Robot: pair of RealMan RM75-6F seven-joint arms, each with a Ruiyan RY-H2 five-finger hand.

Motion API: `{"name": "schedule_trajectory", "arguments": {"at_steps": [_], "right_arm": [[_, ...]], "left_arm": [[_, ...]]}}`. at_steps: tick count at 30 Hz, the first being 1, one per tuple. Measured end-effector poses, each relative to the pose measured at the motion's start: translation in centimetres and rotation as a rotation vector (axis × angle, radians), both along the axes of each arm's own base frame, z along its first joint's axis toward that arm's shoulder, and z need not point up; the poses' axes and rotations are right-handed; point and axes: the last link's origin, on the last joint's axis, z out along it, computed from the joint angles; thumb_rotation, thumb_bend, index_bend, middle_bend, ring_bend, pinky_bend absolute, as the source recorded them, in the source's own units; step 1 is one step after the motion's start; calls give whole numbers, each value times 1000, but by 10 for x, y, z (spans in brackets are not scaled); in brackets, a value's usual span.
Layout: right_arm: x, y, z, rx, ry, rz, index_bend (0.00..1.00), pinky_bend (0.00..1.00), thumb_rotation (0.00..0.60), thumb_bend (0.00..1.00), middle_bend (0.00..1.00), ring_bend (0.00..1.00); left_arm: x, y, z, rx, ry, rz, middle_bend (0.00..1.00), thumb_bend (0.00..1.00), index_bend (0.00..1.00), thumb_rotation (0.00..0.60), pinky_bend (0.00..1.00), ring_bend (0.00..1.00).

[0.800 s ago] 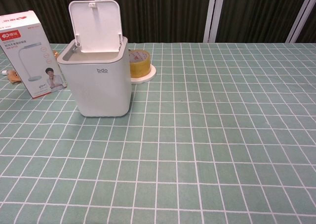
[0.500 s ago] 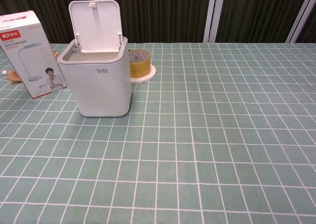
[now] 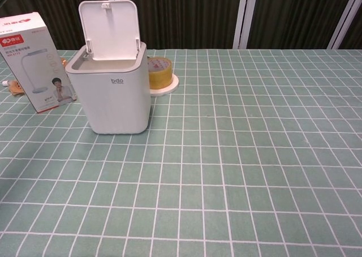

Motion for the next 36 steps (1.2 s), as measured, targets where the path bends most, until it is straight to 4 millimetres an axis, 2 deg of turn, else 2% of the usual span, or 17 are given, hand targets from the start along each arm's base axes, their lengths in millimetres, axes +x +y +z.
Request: {"name": "schedule_trajectory", "arguments": {"at_steps": [7,10,14,17,28,36], "right_arm": [[-2,-4,4,-16,-7,-15,0,0,600,64,0,0],[-3,-4,4,-8,-4,-29,0,0,600,64,0,0],[-4,-5,3,4,8,-40,0,0,600,64,0,0],[-5,-6,5,1,8,-47,0,0,600,63,0,0],[-6,-7,12,-20,-4,-59,0,0,600,64,0,0],[-5,-5,13,-18,-5,-53,0,0,600,64,0,0]], "left_arm": [[29,45,-18,-140,-43,121,1000,483,198,600,1000,1000],[48,65,-30,-213,-51,155,1000,483,191,600,1000,1000],[84,91,-44,-243,-47,139,1000,483,189,600,1000,1000],[96,101,-51,-231,-26,136,1000,483,190,600,1000,1000],[89,105,-60,-287,58,178,1000,481,203,600,1000,1000],[95,87,-54,-313,71,138,1000,481,205,600,1000,1000]]}}
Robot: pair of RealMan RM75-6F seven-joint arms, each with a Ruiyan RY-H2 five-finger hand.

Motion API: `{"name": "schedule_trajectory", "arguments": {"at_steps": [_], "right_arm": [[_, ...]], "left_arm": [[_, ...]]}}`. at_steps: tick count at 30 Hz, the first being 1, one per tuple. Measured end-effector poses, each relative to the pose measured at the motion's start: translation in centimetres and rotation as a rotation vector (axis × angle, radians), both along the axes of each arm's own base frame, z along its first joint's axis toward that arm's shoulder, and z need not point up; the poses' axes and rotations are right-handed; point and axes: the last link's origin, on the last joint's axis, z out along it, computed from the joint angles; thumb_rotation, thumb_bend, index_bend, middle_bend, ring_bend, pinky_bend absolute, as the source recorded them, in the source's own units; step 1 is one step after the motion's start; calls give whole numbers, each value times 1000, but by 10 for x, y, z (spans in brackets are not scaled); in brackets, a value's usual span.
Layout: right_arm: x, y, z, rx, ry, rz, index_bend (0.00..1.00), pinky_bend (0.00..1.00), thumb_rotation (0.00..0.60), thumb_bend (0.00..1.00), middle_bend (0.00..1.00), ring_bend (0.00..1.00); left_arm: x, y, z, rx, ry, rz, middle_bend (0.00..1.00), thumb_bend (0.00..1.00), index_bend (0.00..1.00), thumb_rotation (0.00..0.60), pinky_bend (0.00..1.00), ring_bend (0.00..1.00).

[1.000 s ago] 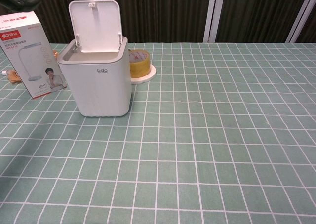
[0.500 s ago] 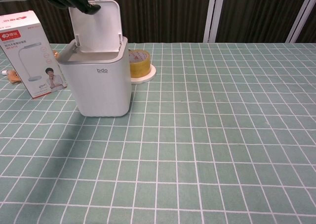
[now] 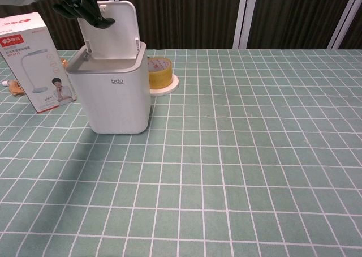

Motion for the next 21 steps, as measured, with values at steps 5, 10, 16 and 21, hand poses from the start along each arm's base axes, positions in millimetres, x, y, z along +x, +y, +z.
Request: {"name": "schedule_trajectory", "arguments": {"at_steps": [5,10,16,21], "right_arm": [[1,2,-1,5,-3,8,0,0,600,64,0,0],[4,5,0,8,-14,21,0,0,600,64,0,0],[5,9,2,14,-27,28,0,0,600,64,0,0],[5,10,2,21,-34,29,0,0,600,63,0,0]], "left_arm": [[-7,-22,3,-48,76,-19,1000,480,182,600,1000,1000],[-27,-38,-3,-110,177,10,1000,480,172,600,1000,1000],[-44,-50,-13,-158,222,23,1000,481,168,600,1000,1000],[-56,-58,-21,-189,250,26,1000,481,161,600,1000,1000]]}}
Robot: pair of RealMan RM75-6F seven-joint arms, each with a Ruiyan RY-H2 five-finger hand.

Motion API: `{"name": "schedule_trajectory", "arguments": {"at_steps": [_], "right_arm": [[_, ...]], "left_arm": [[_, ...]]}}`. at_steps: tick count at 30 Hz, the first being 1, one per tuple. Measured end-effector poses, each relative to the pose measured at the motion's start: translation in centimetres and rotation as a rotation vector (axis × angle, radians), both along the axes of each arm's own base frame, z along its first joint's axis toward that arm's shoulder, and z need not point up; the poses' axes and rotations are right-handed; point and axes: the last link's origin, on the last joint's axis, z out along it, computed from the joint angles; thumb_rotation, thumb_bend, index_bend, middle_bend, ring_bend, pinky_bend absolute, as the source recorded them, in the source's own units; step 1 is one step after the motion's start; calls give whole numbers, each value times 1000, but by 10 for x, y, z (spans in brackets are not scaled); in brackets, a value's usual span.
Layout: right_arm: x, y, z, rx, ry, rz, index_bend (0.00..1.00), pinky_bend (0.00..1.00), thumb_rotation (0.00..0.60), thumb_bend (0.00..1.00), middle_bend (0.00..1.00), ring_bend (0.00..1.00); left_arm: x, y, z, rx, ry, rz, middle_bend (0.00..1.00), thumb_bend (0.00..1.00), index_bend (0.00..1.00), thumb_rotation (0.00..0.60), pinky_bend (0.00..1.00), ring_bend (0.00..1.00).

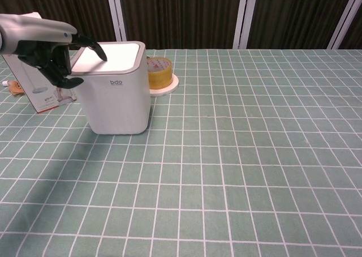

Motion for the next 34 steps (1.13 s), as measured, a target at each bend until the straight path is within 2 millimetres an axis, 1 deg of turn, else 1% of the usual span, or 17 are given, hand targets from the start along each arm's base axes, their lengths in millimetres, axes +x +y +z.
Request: {"name": "schedule_trajectory", "arguments": {"at_steps": [5,9,11,12,14,15,16,17,18,19,21,22,25,26,29,32,34], "right_arm": [[0,1,2,0,-9,1,0,0,600,64,0,0],[0,2,4,-4,-16,3,0,0,600,64,0,0],[1,3,5,-5,-17,5,0,0,600,64,0,0],[1,3,6,-5,-19,6,0,0,600,63,0,0],[0,4,7,-7,-21,6,0,0,600,63,0,0],[0,4,8,-9,-21,5,0,0,600,64,0,0],[0,4,8,-10,-22,3,0,0,600,64,0,0],[0,4,8,-11,-22,0,0,0,600,64,0,0],[0,4,8,-9,-23,-2,0,0,600,64,0,0],[-1,4,8,-6,-24,-3,0,0,600,64,0,0],[0,5,6,7,-25,-7,0,0,600,64,0,0],[0,5,5,13,-26,-8,0,0,600,64,0,0],[1,6,3,24,-22,-3,0,0,600,64,0,0],[1,7,3,20,-19,-1,0,0,600,64,0,0],[2,8,4,11,-20,-2,0,0,600,63,0,0],[2,9,4,17,-28,-17,0,0,600,64,0,0],[2,10,4,20,-31,-22,0,0,600,64,0,0]], "left_arm": [[0,-3,-3,-3,-6,-15,1000,482,147,600,1000,1000],[7,-4,3,39,-29,-63,999,481,84,600,1000,987],[12,-6,8,77,-50,-109,972,481,62,600,1000,940],[13,-7,11,96,-59,-133,918,480,53,600,999,874],[15,-14,19,141,-69,-196,785,480,41,600,931,737],[15,-19,23,159,-69,-224,674,479,30,600,816,617],[13,-24,27,176,-67,-251,508,475,16,600,590,436],[9,-32,32,195,-62,-283,406,471,10,600,442,318],[4,-40,35,207,-56,-304,253,463,4,600,243,157],[-3,-48,39,217,-49,-322,126,451,0,600,103,52],[-23,-69,46,242,-34,-347,10,437,0,600,13,0],[-35,-79,50,259,-33,-349,0,433,0,600,4,0],[-81,-115,64,350,-43,-315,0,421,0,600,0,0],[-102,-130,69,389,-47,-289,0,417,2,600,0,0],[-154,-168,78,443,-41,-206,0,413,1,600,0,0],[-188,-191,87,462,-13,-164,0,414,0,600,0,0],[-195,-201,91,475,-7,-162,0,414,0,600,0,0]]}}
